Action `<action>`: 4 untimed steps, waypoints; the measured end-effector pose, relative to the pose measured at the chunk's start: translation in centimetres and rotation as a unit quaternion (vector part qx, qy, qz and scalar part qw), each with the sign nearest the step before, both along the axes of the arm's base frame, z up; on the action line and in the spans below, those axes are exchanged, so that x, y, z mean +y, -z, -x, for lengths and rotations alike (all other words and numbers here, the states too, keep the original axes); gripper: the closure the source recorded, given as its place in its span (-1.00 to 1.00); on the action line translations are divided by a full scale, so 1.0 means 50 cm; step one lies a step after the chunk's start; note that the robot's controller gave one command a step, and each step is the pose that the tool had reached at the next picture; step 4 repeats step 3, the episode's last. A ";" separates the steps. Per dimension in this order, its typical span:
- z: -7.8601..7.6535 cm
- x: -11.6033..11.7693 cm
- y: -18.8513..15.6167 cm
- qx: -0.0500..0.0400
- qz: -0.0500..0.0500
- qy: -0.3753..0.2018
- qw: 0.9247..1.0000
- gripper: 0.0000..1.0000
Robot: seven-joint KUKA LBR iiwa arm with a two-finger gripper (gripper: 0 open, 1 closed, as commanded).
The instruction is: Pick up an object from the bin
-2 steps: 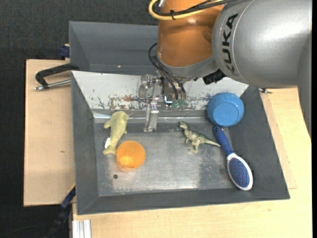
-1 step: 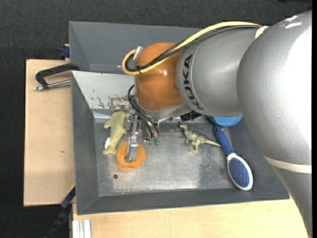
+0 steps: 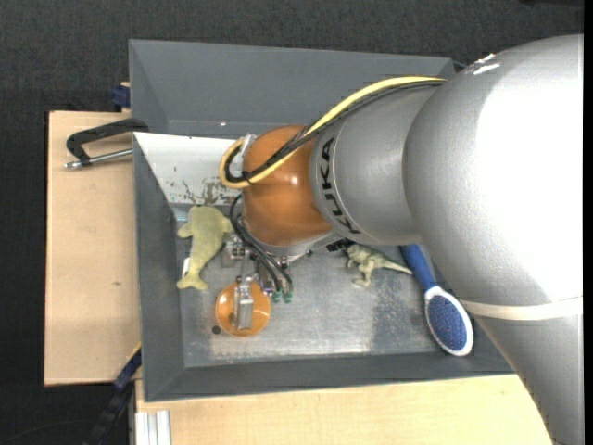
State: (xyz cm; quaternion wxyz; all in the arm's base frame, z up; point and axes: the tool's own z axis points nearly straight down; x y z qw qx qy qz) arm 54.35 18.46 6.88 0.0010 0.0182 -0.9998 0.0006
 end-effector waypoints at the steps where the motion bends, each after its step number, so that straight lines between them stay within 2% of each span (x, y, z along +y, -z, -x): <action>1: -0.003 0.002 -0.006 -0.002 -0.002 0.000 1.000 1.00; 2: -0.026 -0.048 -0.276 -0.007 -0.001 -0.217 0.976 1.00; 3: -0.096 -0.037 -0.369 -0.007 -0.001 -0.269 0.963 1.00; 4: -0.096 -0.037 -0.369 -0.007 -0.001 -0.269 0.963 1.00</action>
Offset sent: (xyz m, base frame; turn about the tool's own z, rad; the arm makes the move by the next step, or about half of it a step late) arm 0.0000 0.0000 0.0000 0.0000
